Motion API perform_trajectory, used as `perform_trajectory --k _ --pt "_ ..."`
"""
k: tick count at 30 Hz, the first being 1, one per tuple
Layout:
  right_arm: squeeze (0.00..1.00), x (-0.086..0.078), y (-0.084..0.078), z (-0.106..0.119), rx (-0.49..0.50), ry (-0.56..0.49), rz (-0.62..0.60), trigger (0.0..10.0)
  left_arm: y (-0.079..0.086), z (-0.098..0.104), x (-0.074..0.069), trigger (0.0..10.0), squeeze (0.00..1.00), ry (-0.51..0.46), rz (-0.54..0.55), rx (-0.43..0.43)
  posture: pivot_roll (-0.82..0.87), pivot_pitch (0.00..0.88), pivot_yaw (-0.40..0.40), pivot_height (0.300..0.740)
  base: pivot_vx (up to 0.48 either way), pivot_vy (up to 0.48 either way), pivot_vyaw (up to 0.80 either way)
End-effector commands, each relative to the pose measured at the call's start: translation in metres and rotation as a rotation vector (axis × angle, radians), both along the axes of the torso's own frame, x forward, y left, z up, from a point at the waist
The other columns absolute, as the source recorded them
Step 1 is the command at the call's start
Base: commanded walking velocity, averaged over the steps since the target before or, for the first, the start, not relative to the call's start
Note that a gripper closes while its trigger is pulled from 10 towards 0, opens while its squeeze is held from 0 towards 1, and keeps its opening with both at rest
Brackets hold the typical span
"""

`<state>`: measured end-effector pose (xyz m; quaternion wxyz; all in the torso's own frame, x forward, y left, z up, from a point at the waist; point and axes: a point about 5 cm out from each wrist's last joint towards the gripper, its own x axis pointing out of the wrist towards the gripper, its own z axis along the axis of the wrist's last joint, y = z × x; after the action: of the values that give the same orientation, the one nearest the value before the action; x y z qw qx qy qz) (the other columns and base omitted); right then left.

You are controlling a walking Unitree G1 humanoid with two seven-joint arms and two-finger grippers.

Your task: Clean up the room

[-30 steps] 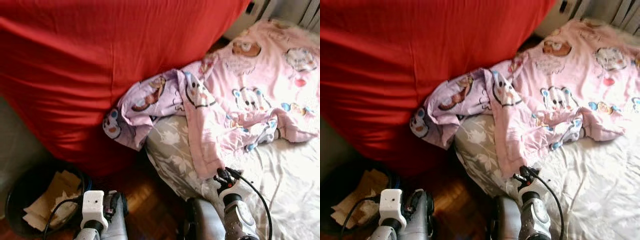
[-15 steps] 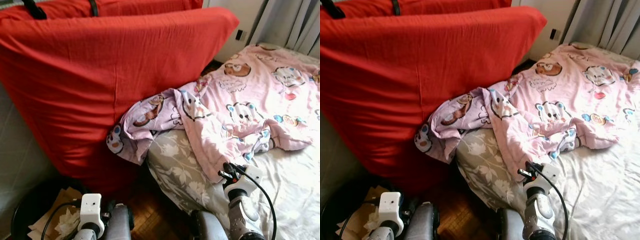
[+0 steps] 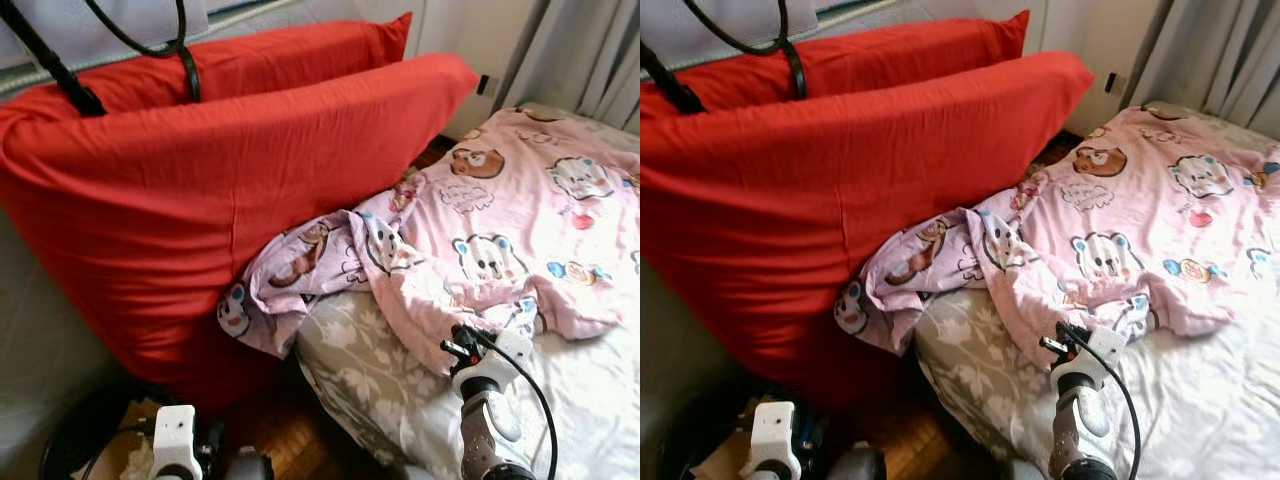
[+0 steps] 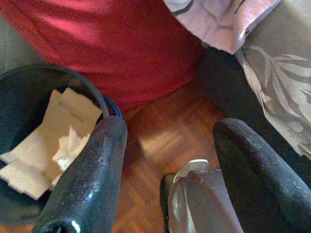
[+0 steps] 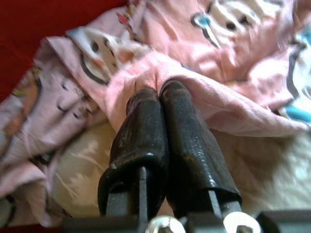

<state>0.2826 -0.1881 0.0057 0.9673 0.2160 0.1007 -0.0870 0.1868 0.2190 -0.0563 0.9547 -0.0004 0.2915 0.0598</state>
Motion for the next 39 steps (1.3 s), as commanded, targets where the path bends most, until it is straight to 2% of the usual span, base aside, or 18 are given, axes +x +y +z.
perform_trajectory --k 1,11,18,24,32,39 --pt "0.0 0.001 -0.001 0.003 -0.021 -0.019 -0.002 10.0 0.005 -0.005 -0.009 10.0 0.0 0.029 0.025 0.005 0.08 0.057 -0.021 0.74 0.0 0.0 0.0" --pt "0.0 0.0 -0.005 0.006 -0.116 -0.038 0.051 10.0 0.006 -0.013 -0.018 10.0 0.0 0.074 0.071 -0.014 0.08 0.051 -0.027 0.74 0.0 0.0 0.0" --pt "0.0 -0.003 -0.018 0.009 -0.253 -0.045 0.105 10.0 0.004 -0.019 -0.027 10.0 0.0 0.11 0.077 -0.021 0.08 0.054 -0.029 0.74 0.0 0.0 0.0" --pt "0.0 -0.004 -0.027 0.011 -0.241 -0.046 0.063 10.0 0.004 -0.021 -0.031 10.0 0.0 0.124 0.089 -0.032 0.07 0.046 -0.026 0.74 0.0 0.0 0.0" --pt "0.0 -0.005 -0.018 0.008 -0.231 -0.045 0.068 10.0 0.005 -0.023 -0.033 10.0 0.0 0.14 0.082 -0.038 0.08 0.035 -0.018 0.74 0.0 0.0 0.0" --pt "0.0 -0.006 -0.019 0.008 -0.232 -0.046 0.056 10.0 0.008 -0.024 -0.036 10.0 0.0 0.148 0.085 -0.035 0.08 0.053 -0.014 0.74 0.0 0.0 0.0"
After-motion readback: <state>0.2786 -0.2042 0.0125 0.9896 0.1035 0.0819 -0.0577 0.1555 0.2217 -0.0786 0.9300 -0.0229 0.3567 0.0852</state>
